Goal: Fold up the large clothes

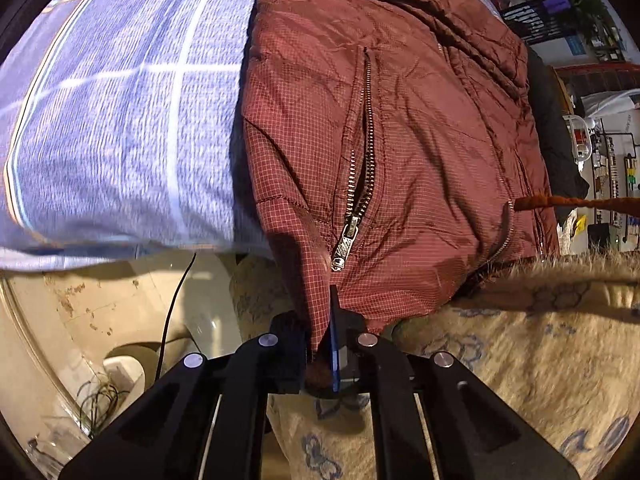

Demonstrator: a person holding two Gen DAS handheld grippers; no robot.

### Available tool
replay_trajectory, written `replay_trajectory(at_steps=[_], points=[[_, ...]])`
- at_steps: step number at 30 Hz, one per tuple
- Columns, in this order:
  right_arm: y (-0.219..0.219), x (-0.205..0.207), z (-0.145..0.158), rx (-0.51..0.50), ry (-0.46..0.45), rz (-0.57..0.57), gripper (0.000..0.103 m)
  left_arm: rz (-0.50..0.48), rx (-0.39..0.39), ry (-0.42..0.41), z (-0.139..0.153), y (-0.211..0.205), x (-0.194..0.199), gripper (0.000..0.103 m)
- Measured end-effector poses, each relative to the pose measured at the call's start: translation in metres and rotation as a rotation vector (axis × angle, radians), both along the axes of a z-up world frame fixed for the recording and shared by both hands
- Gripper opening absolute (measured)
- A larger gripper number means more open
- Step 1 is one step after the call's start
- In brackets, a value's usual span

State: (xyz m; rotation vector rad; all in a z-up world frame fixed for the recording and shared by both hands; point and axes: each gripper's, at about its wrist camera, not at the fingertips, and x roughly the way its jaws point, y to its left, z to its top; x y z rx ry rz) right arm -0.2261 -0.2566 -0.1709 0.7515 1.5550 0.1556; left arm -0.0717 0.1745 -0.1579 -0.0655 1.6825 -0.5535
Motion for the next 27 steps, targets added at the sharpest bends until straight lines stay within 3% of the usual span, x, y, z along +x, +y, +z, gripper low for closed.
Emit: replay_trajectory(at_steps=[3,6,12,14,16,20,24,27], points=[[-0.004,-0.012,-0.003,0.015,0.019,-0.017,0.009,0.044,-0.014,-0.017,0.008,-0.002,0.002,0.007],[-0.006,0.010,0.003,-0.017,-0.012,0.023,0.009,0.024,-0.032,-0.084,0.030,-0.021,0.019,0.007],[-0.012,0.086,0.060,-0.038,-0.223,0.096,0.009,-0.023,-0.146,-0.330,0.104,-0.063,0.078,0.008],[-0.028,0.113,0.083,-0.039,-0.295,0.072,0.009,-0.008,-0.176,-0.426,0.129,-0.069,0.105,0.008],[-0.044,0.137,0.106,-0.032,-0.358,0.024,0.009,0.038,-0.197,-0.471,0.149,-0.066,0.138,0.008],[-0.105,0.190,0.135,-0.021,-0.423,-0.151,0.010,0.053,-0.176,-0.571,0.170,-0.068,0.204,0.008],[-0.153,0.240,0.138,0.007,-0.429,-0.271,0.010,0.069,-0.180,-0.561,0.170,-0.106,0.261,0.010],[-0.175,0.279,0.121,0.040,-0.372,-0.376,0.011,0.185,-0.182,-0.414,0.149,-0.118,0.306,0.011]])
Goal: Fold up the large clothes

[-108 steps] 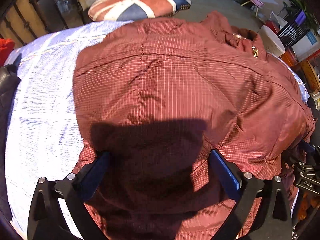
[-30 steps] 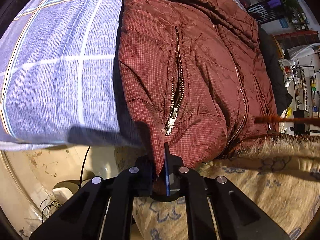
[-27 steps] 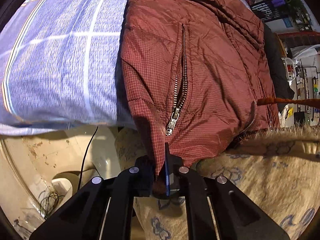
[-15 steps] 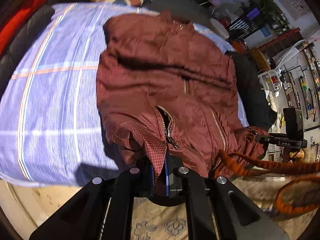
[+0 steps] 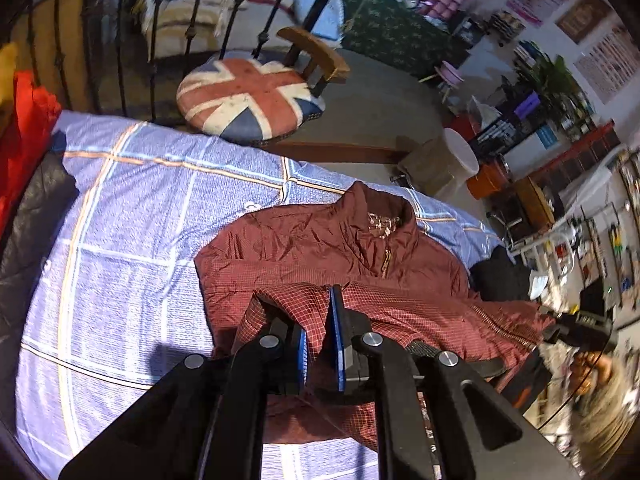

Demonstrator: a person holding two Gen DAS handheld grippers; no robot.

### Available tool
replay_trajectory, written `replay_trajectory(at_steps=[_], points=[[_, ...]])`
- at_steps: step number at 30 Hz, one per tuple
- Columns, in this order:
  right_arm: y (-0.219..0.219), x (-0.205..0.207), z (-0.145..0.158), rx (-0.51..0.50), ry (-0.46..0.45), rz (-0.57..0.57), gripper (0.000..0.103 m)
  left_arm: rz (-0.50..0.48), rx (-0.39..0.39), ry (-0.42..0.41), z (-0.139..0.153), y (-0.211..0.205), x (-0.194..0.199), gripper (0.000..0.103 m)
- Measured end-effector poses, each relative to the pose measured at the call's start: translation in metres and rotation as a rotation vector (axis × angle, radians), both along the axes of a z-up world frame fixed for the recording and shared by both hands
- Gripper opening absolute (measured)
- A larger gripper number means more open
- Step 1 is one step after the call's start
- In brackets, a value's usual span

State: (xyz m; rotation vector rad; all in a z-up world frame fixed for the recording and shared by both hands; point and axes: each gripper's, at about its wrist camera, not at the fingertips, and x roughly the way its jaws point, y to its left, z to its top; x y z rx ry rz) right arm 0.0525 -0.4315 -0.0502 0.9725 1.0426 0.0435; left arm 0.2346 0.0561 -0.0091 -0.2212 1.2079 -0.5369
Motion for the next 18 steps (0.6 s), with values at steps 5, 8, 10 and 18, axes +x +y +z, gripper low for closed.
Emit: replay_trajectory(at_steps=[5,8,10,18], points=[[-0.019,0.031,-0.037,0.104,0.077,-0.166,0.012,0.068,-0.104,0.124,-0.013,0.011,0.029,0.015],[-0.027,0.036,-0.049,0.167,0.079,-0.197,0.013,0.072,-0.158,0.141,-0.016,0.029,0.029,0.026],[-0.034,0.039,-0.060,0.234,0.098,-0.238,0.014,0.141,-0.144,0.085,-0.008,0.051,0.029,0.057],[-0.044,0.043,-0.069,0.270,0.092,-0.279,0.057,0.120,0.129,-0.075,-0.005,0.072,0.016,0.079]])
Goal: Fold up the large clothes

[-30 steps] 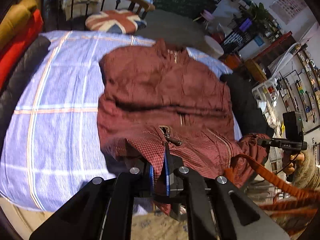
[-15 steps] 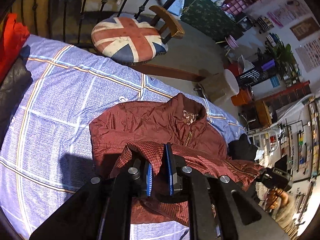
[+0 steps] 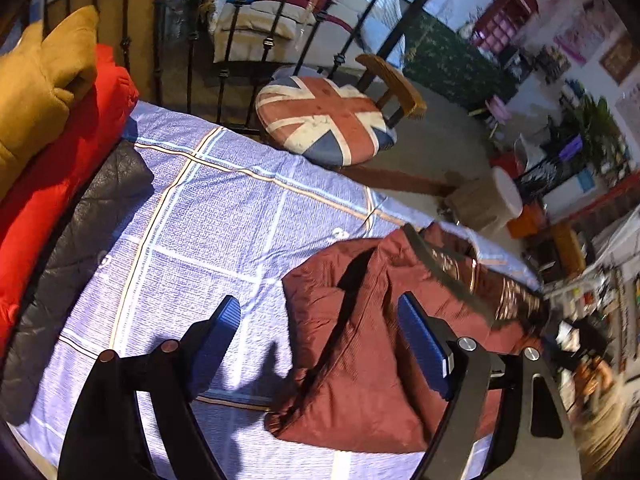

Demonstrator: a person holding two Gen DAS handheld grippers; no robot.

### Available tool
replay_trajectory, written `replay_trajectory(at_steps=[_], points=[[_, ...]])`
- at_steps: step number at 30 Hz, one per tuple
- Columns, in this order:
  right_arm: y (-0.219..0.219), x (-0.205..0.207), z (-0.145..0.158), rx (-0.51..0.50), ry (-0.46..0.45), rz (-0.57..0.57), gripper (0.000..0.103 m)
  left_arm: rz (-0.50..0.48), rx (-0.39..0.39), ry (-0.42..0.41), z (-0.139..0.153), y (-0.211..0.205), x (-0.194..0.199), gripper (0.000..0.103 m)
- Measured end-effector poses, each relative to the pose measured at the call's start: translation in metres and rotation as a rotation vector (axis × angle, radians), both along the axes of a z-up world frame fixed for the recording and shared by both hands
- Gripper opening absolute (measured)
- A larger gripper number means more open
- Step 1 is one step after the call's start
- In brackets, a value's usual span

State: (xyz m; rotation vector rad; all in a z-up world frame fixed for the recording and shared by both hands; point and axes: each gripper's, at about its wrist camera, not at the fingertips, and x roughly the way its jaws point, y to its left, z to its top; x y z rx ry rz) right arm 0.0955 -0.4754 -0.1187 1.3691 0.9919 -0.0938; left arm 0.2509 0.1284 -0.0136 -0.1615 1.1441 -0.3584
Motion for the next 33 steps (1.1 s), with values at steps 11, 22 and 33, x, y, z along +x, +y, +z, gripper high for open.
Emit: replay_trajectory(at_steps=[11,22,33], points=[[0.029,-0.001,0.016,-0.603,0.120,0.348,0.070,-0.131,0.085,0.104,-0.099,-0.070,-0.004,0.081],[0.088,0.018,-0.013,-0.785,0.144,0.543,0.014,-0.172,0.069,0.066,-0.101,-0.105,0.008,0.013],[0.025,0.018,-0.019,-0.695,0.169,0.272,0.015,0.037,0.019,0.202,-0.145,-0.087,0.048,0.026]])
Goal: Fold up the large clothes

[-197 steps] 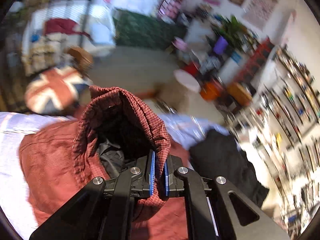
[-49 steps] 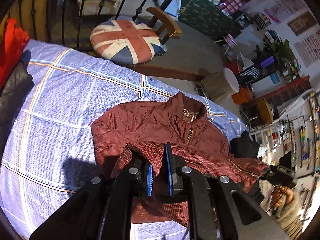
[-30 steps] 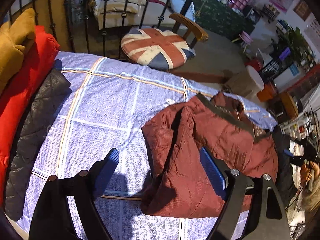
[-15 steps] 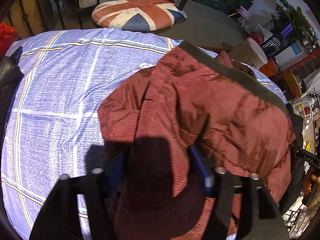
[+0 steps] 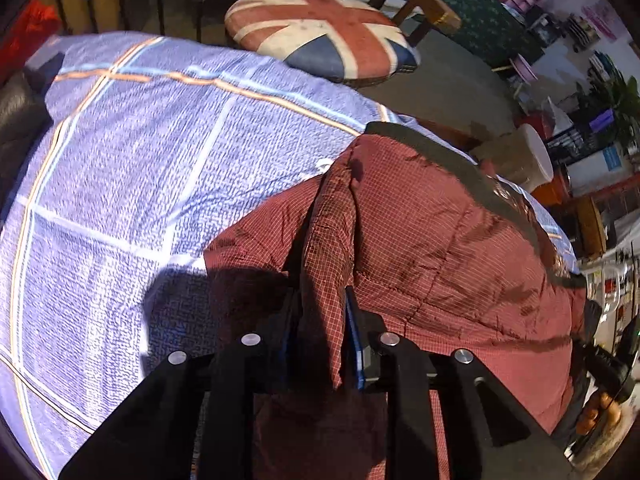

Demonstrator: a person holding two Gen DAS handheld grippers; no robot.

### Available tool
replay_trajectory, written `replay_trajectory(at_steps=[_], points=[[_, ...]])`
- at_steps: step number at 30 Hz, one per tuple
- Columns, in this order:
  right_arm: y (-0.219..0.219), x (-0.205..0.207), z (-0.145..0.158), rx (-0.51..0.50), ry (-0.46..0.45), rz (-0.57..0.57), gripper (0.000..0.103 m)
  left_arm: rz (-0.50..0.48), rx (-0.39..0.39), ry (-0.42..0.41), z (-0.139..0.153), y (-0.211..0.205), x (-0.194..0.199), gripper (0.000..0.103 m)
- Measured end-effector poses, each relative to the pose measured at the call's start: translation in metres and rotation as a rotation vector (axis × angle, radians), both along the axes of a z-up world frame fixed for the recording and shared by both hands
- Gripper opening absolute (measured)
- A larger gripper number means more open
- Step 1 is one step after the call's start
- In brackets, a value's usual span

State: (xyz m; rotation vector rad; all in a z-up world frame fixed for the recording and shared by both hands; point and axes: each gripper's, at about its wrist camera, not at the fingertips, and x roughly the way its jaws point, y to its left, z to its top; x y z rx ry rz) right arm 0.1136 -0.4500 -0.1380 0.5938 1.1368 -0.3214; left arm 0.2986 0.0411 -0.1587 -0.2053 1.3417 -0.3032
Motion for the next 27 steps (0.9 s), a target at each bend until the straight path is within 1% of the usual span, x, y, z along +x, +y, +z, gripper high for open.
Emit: replay_trajectory(at_steps=[1,2,3,4,5,6,7,8,9,10,11,12,13,14,15,16,17,18,19,20,22,23,24,25,27], points=[[-0.006,-0.001,-0.017,0.059,0.026,-0.065,0.021,0.026,-0.013,0.008,0.000,0.002,0.002,0.027],[-0.009,-0.003,-0.024,0.091,0.022,-0.119,0.025,0.044,-0.015,0.009,0.003,0.003,0.004,0.030],[-0.011,-0.005,-0.026,0.099,0.017,-0.150,0.037,0.053,-0.006,0.008,0.009,0.004,0.005,0.033],[-0.013,-0.006,-0.026,0.089,0.026,-0.178,0.046,0.055,0.008,-0.008,0.017,0.006,0.006,0.040],[-0.013,-0.006,-0.024,0.073,0.036,-0.184,0.046,0.060,0.031,-0.038,0.026,0.009,0.006,0.052],[-0.013,-0.006,-0.019,0.050,0.043,-0.174,0.048,0.070,0.059,-0.091,0.039,0.015,0.004,0.058],[-0.010,-0.007,-0.010,0.006,0.056,-0.157,0.048,0.085,0.080,-0.152,0.052,0.020,0.000,0.067],[-0.008,-0.007,-0.003,-0.027,0.057,-0.142,0.049,0.105,0.102,-0.211,0.065,0.026,-0.007,0.070],[0.000,-0.007,0.012,-0.098,0.044,-0.102,0.051,0.100,0.112,-0.243,0.076,0.026,-0.016,0.070],[0.009,-0.009,0.024,-0.151,0.029,-0.065,0.058,0.062,0.108,-0.249,0.082,0.022,-0.025,0.070],[0.019,-0.009,0.035,-0.204,0.010,-0.021,0.063,0.000,0.098,-0.249,0.087,0.011,-0.034,0.070],[0.038,-0.011,0.050,-0.272,-0.025,0.050,0.069,-0.065,0.096,-0.254,0.089,-0.002,-0.045,0.070],[0.055,-0.012,0.058,-0.300,-0.048,0.104,0.070,-0.132,0.101,-0.266,0.090,-0.016,-0.058,0.071],[0.068,-0.012,0.062,-0.304,-0.062,0.152,0.070,-0.226,0.106,-0.284,0.089,-0.037,-0.076,0.072],[0.089,-0.012,0.061,-0.289,-0.070,0.226,0.071,-0.291,0.111,-0.292,0.086,-0.053,-0.090,0.073],[0.109,-0.009,0.056,-0.269,-0.063,0.304,0.071,-0.351,0.117,-0.295,0.080,-0.071,-0.104,0.077],[0.124,-0.008,0.050,-0.254,-0.051,0.356,0.071,-0.383,0.127,-0.291,0.074,-0.082,-0.112,0.078],[0.148,-0.004,0.037,-0.227,-0.025,0.438,0.071,-0.398,0.152,-0.284,0.065,-0.094,-0.117,0.078],[0.159,-0.003,0.030,-0.228,-0.011,0.468,0.071,-0.404,0.184,-0.271,0.054,-0.104,-0.117,0.078],[0.175,0.000,0.019,-0.260,0.020,0.504,0.071,-0.401,0.212,-0.255,0.046,-0.110,-0.117,0.079],[0.188,0.004,0.007,-0.309,0.062,0.517,0.071,-0.359,0.255,-0.203,0.027,-0.111,-0.104,0.082],[0.187,0.006,0.002,-0.325,0.074,0.502,0.071,-0.319,0.240,-0.168,0.018,-0.106,-0.092,0.084],[0.180,0.008,0.000,-0.334,0.084,0.476,0.072,-0.288,0.218,-0.150,0.015,-0.101,-0.084,0.087],[0.173,0.011,-0.002,-0.335,0.092,0.451,0.075,-0.258,0.211,-0.147,0.014,-0.097,-0.075,0.088],[0.148,0.012,-0.006,-0.321,0.113,0.378,0.076,-0.237,0.218,-0.148,0.013,-0.091,-0.061,0.090]])
